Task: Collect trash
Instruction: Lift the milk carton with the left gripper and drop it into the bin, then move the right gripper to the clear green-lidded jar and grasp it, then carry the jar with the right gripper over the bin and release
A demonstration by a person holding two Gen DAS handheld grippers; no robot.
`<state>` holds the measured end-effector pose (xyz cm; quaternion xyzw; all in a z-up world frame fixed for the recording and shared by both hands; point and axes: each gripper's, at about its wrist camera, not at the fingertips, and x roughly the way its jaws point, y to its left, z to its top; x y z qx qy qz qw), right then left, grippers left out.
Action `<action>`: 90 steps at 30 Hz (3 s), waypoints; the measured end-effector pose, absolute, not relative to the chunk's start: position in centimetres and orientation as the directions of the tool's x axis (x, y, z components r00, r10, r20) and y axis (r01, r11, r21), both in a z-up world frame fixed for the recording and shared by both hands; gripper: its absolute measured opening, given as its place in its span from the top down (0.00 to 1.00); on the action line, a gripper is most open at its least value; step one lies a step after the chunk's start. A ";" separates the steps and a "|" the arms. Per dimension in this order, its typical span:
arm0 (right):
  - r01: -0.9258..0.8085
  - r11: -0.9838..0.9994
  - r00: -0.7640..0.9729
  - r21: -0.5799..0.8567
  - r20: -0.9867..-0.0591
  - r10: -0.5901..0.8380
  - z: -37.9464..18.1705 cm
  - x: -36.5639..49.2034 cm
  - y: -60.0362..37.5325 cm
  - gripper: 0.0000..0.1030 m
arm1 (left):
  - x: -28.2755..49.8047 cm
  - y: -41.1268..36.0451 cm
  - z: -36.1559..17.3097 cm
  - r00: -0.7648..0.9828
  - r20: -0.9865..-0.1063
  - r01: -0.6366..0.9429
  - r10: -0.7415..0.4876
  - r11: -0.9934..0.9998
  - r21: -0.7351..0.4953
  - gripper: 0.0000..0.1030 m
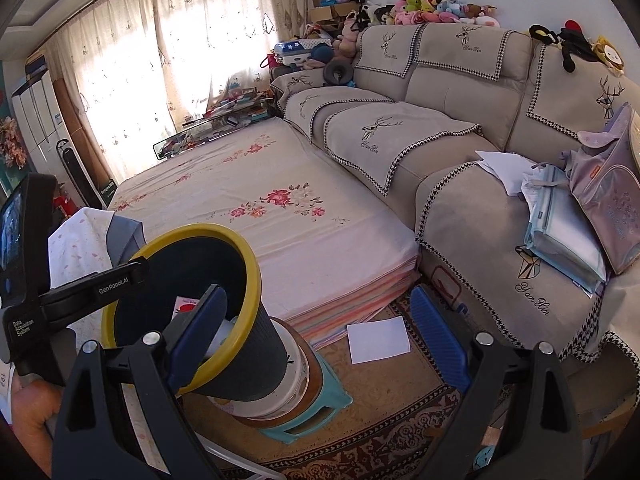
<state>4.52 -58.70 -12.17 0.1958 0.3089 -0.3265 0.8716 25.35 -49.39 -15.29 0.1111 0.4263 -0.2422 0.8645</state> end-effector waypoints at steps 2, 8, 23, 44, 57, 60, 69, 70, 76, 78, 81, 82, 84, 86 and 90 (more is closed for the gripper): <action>0.683 0.716 0.600 0.143 -0.669 -0.439 -12.3 4.7 -58.5 0.14 | 25.3 -48.6 -14.7 0.520 -0.786 0.515 -0.335 0.857 -0.025 0.23; 0.670 0.731 0.603 0.132 -0.671 -0.431 -12.2 5.5 -57.3 0.14 | 24.6 -44.2 -12.4 0.549 -0.758 0.508 -0.352 0.861 -0.032 0.22; 0.526 0.841 0.667 0.124 -0.674 -0.318 -11.1 10.8 -50.6 0.14 | 22.3 -21.4 -8.7 0.703 -0.663 0.320 -0.256 0.947 -0.026 0.17; -0.022 0.993 0.785 0.113 -0.613 0.088 -8.4 30.7 -28.6 0.14 | 25.2 -1.2 -9.9 0.810 -0.578 0.093 -0.103 0.995 -0.048 0.16; -0.038 0.995 0.689 0.088 -0.719 0.090 -12.5 38.4 -28.1 0.14 | 25.9 -1.2 -11.1 0.776 -0.620 0.091 -0.116 0.993 -0.071 0.16; -0.053 0.993 0.671 0.101 -0.733 0.111 -12.9 39.2 -28.0 0.14 | 26.0 -1.3 -11.5 0.771 -0.626 0.093 -0.115 0.993 -0.068 0.16; -0.066 0.988 0.635 0.143 -0.757 0.152 -13.5 39.5 -28.0 0.40 | 26.1 -1.9 -11.9 0.761 -0.637 0.109 -0.124 0.992 -0.064 0.15; -0.066 0.987 0.636 0.145 -0.756 0.153 -13.5 39.4 -28.0 0.42 | 26.1 -2.0 -11.9 0.761 -0.637 0.111 -0.123 0.992 -0.060 0.15; -0.069 0.991 0.654 0.117 -0.745 0.134 -13.0 38.0 -27.8 0.47 | 26.0 -2.0 -12.0 0.762 -0.636 0.118 -0.125 0.992 -0.053 0.15; -0.072 0.990 0.655 0.117 -0.743 0.136 -12.7 37.5 -27.6 0.47 | 25.9 -2.1 -12.0 0.763 -0.634 0.118 -0.123 0.992 -0.050 0.15; -0.072 0.992 0.664 0.103 -0.737 0.125 -11.9 36.4 -27.3 0.53 | 25.8 -2.2 -11.9 0.765 -0.633 0.119 -0.122 0.992 -0.047 0.15; -0.073 0.992 0.669 0.102 -0.733 0.124 -11.5 36.0 -27.3 0.53 | 25.8 -2.2 -11.9 0.765 -0.633 0.120 -0.122 0.992 -0.046 0.15; -0.074 0.992 0.678 0.106 -0.724 0.128 -10.9 35.0 -27.4 0.53 | 25.7 -2.3 -12.0 0.762 -0.636 0.123 -0.122 0.992 -0.043 0.15; -0.070 0.990 0.683 0.120 -0.718 0.136 -10.3 34.1 -27.5 0.53 | 25.7 -2.5 -12.1 0.759 -0.639 0.127 -0.123 0.991 -0.040 0.15; -0.065 0.989 0.692 0.132 -0.708 0.140 -9.4 32.4 -28.3 0.53 | 25.6 -2.7 -12.1 0.762 -0.636 0.132 -0.121 0.991 -0.030 0.15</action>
